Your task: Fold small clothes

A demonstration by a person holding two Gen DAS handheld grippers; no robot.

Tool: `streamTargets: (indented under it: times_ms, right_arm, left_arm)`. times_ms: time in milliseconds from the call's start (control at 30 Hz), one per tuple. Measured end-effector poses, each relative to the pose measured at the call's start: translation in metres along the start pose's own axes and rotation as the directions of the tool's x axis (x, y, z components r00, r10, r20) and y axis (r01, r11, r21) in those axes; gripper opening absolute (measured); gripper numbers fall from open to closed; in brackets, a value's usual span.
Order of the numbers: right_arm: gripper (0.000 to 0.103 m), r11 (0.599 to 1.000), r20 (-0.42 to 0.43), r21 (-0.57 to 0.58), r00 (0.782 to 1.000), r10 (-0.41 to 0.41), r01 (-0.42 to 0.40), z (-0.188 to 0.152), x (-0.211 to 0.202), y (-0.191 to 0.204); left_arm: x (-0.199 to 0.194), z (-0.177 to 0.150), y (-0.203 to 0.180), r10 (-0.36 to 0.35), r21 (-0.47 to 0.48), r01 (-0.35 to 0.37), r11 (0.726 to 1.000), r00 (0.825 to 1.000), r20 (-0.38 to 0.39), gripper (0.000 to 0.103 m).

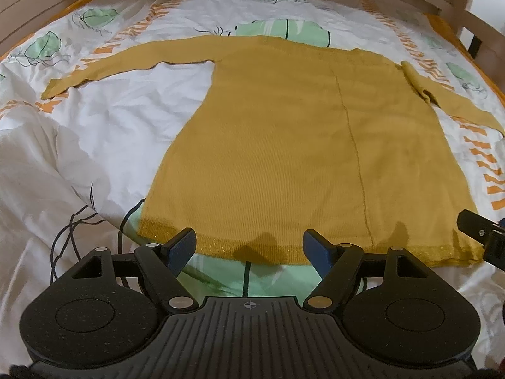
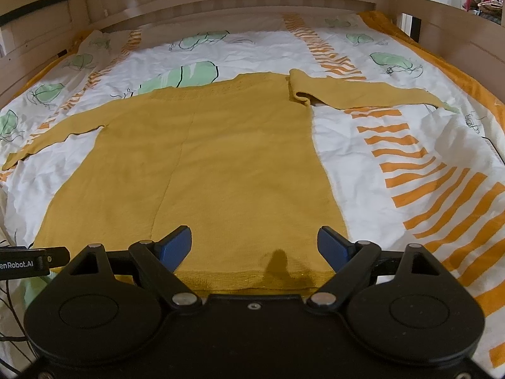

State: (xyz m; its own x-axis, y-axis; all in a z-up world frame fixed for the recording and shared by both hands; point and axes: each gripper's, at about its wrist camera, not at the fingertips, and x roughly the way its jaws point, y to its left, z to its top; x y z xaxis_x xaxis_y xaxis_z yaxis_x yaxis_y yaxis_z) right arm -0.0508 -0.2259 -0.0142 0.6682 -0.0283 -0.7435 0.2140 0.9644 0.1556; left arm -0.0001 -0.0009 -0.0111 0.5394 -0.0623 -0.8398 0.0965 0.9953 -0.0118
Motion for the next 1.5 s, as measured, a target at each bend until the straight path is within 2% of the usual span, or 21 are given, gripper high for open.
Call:
streamTargets:
  times_ms: [800, 1200, 1500]
  right_arm:
    - [0.088, 0.999, -0.048, 0.010, 0.998, 0.040, -0.040, 0.012, 0.017, 0.001]
    - [0.088, 0.998, -0.073, 0.016, 0.996, 0.058, -0.057, 0.036, 0.039, -0.006]
    - [0.088, 1.000, -0.073, -0.002, 0.997, 0.028, -0.029, 0.076, 0.065, -0.025]
  left_arm:
    - [0.011, 0.017, 0.005, -0.025, -0.036, 0.023, 0.999, 0.999, -0.034, 0.074]
    - [0.023, 0.058, 0.009, -0.029, -0.037, 0.029, 0.999, 1.000, 0.002, 0.074]
    - [0.042, 0.111, 0.006, -0.039, -0.010, 0.039, 0.999, 0.998, 0.041, 0.074]
